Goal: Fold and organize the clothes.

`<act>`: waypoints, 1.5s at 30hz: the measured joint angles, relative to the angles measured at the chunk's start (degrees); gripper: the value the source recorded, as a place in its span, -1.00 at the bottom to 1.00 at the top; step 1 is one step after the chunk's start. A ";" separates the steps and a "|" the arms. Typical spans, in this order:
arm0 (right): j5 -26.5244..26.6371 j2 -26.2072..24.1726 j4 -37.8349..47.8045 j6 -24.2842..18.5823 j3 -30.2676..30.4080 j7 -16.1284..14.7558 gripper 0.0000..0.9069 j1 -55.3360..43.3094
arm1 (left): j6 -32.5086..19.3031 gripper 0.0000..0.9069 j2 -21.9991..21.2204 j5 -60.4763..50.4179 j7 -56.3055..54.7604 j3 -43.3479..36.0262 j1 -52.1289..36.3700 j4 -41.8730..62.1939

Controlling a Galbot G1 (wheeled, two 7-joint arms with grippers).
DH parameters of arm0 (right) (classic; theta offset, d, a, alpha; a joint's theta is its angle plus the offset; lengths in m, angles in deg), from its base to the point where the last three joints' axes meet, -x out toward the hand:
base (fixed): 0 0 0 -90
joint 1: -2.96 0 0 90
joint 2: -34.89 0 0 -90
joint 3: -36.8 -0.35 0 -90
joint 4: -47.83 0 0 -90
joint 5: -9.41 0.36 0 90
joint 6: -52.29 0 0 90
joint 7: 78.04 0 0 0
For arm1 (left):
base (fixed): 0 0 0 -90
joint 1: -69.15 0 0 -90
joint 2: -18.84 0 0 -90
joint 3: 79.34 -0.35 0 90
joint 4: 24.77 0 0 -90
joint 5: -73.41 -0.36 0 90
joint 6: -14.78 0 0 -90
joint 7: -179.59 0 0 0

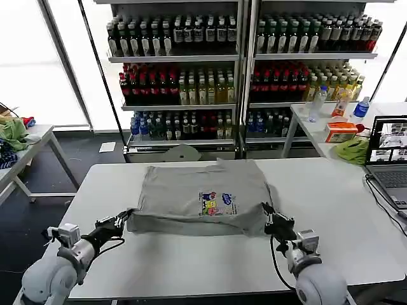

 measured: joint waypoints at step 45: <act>-3.01 1.08 -0.04 3.97 -2.83 5.69 0.93 4.06 | -0.91 0.80 -2.08 -2.43 -3.49 -2.50 -3.21 6.08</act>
